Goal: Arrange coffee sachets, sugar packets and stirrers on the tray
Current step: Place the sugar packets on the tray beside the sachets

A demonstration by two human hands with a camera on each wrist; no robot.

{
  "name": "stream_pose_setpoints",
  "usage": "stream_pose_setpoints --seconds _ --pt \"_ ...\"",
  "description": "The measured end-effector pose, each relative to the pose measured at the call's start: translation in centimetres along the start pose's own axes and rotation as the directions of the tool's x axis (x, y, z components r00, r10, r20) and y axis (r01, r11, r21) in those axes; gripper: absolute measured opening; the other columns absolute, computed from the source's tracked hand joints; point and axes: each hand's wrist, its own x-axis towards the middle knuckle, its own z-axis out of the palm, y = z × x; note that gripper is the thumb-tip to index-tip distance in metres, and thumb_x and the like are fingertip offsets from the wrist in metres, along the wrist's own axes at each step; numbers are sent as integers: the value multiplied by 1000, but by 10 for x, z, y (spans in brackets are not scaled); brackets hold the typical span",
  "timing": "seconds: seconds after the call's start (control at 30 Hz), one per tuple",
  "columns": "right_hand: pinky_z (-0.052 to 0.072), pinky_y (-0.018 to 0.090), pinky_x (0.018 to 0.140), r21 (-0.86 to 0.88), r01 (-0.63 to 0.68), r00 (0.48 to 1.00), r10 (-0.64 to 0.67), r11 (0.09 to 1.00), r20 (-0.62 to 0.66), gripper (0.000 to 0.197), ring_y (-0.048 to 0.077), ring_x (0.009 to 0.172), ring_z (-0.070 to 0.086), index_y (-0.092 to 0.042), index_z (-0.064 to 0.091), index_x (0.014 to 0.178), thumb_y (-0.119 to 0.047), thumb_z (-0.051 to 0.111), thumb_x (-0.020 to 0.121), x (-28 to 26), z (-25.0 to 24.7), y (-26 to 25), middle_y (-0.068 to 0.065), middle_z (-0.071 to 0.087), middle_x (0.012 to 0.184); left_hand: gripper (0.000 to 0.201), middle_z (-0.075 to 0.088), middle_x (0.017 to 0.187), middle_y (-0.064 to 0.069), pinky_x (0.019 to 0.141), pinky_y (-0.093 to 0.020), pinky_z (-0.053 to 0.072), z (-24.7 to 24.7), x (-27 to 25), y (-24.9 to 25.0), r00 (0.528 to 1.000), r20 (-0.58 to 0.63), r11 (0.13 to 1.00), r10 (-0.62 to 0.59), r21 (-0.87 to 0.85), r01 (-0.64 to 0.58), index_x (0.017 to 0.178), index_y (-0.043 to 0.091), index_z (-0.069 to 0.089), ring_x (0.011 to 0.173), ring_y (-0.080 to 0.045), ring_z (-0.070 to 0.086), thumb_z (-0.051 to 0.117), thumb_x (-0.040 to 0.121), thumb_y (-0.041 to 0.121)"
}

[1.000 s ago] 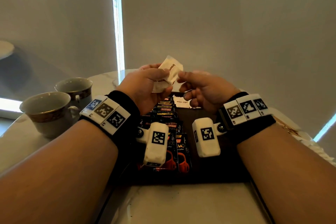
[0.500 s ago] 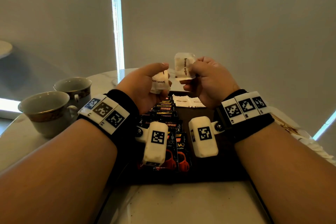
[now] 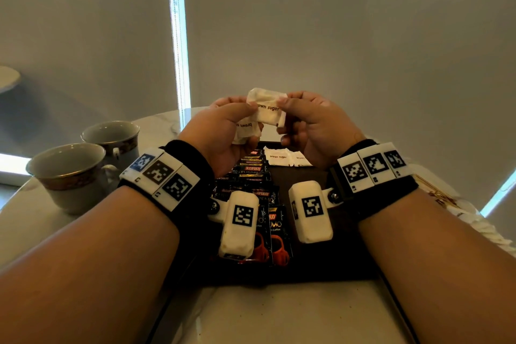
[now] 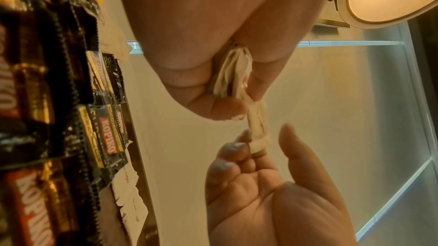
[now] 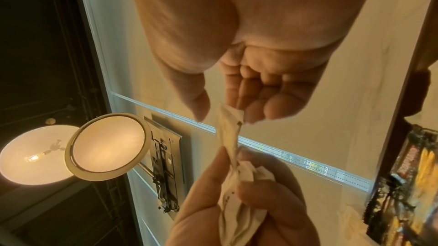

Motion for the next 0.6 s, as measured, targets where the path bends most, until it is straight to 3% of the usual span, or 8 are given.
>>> stream_pose_setpoints --seconds 0.1,0.2,0.27,0.37,0.43,0.6 --pt "48 27 49 -49 -4 1000 5 999 4 8 18 62 63 -5 57 100 -5 62 94 0 -1 3 5 69 76 10 65 100 -13 48 -25 50 -2 2 0 1000 -6 1000 -10 3 10 109 14 62 73 -20 63 61 99 14" --pt "46 27 47 23 0 997 2 1000 -81 6 16 60 62 -7 56 100 -5 59 96 8 -7 9 5 68 76 28 62 97 -12 48 -25 50 -4 5 0 997 -47 998 -56 -16 56 121 8 61 74 -20 61 66 97 22" --pt "43 26 48 113 -10 985 29 994 -170 7 12 59 58 -7 56 104 -7 57 97 15 -17 16 7 64 81 22 61 91 -10 48 -25 50 -5 5 2 996 -70 996 -64 -64 60 112 8 61 74 -20 62 67 96 22" --pt "45 23 47 189 -123 940 176 974 -293 22 9 61 57 -2 59 120 -11 53 100 25 -34 37 8 62 88 11 61 87 -9 49 -25 50 -6 4 4 996 -71 995 -54 -89 47 102 10 62 74 -20 61 64 97 19" --pt "44 22 42 221 -207 904 273 953 -330 30 9 56 56 2 59 127 -7 52 99 28 -41 51 9 62 84 9 61 84 -9 50 -25 50 -6 4 4 996 -68 994 -55 -94 49 96 10 62 74 -20 60 62 98 19" --pt "45 18 41 133 -386 871 408 913 -272 29 11 60 53 9 57 125 1 46 100 25 -41 65 11 61 82 8 60 89 -10 49 -25 50 -4 3 4 996 -66 990 -60 -129 51 99 9 61 76 -20 61 62 98 17"
